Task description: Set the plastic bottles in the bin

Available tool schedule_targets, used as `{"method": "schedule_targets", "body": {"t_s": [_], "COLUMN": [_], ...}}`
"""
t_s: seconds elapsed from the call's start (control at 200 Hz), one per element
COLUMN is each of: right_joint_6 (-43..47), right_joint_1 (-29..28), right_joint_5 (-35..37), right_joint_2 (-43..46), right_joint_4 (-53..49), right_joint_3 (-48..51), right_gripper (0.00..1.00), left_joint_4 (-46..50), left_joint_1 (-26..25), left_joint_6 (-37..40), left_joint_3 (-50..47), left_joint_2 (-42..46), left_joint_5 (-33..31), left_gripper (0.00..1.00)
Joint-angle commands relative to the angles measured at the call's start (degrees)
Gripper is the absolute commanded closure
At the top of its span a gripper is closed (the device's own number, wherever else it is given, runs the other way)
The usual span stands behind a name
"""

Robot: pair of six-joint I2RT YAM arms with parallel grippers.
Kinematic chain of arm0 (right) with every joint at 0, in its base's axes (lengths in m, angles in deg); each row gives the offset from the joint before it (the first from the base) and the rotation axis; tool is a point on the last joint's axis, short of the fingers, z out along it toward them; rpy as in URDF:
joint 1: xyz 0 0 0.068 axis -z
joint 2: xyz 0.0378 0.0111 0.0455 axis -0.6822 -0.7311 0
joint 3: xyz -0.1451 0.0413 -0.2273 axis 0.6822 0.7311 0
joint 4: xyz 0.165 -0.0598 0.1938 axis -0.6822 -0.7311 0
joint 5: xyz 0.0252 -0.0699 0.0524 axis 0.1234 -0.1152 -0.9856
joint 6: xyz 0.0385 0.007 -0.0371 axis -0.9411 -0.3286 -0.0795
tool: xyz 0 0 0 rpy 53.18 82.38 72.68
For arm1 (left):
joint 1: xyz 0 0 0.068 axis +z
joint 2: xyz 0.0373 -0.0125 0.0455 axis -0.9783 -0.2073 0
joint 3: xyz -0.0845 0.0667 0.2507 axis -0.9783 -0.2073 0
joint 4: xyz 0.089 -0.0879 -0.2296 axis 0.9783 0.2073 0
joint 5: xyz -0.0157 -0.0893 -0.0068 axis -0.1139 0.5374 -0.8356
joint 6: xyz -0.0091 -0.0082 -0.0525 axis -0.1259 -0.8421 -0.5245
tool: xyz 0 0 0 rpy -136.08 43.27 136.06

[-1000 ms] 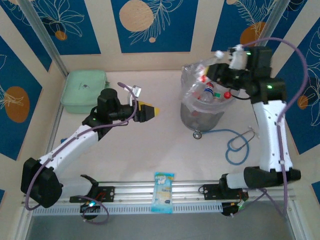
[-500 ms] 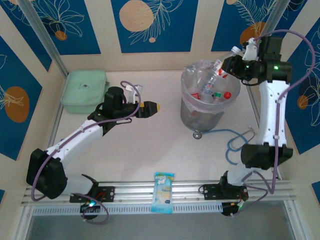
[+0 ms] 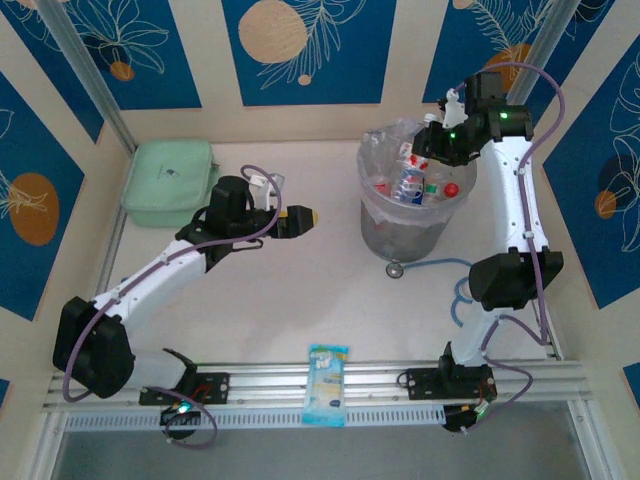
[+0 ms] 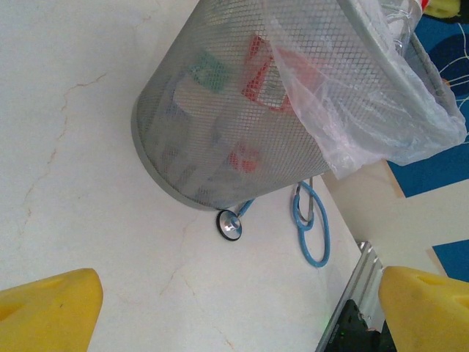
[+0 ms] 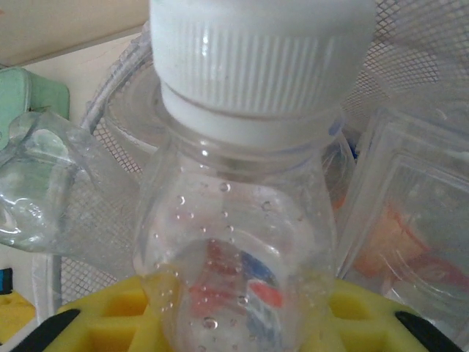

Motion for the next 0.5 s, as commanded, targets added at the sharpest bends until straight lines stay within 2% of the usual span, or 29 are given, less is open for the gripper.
{"method": "schedule_targets", "body": {"t_s": [0.0,0.15,0.38,0.495], "right_joint_6": [0.74,-0.03,0.31,0.51], "right_joint_1": [-1.49,-1.75,-0.40,2.01], "right_joint_5": [4.51,5.22,6.98,7.59], "right_joint_2": [-4.74,-4.22,-6.52,-5.67], "right_joint_4": [-5.57,-8.92,-19.30,-21.13], "right_joint_3": [1.57,-5.97,-25.63,-27.37], "right_gripper": [0.56,0.43,0.29,0.25], "left_joint_4": [1.00,1.97,0.48,0.28], "left_joint_1": [-0.01,0.01,-0.01,0.00], "left_joint_6": [1.35,2.14,1.18,0.82], "left_joint_3": [-0.15,-0.15,-0.50,-0.58], "left_joint_2": [-0.51,-0.07,-0.64,-0.73], "left_joint_5": [-0.41,-0.58,-0.14,0.14], "left_gripper": [0.04,0.03,0.03,0.03]}}
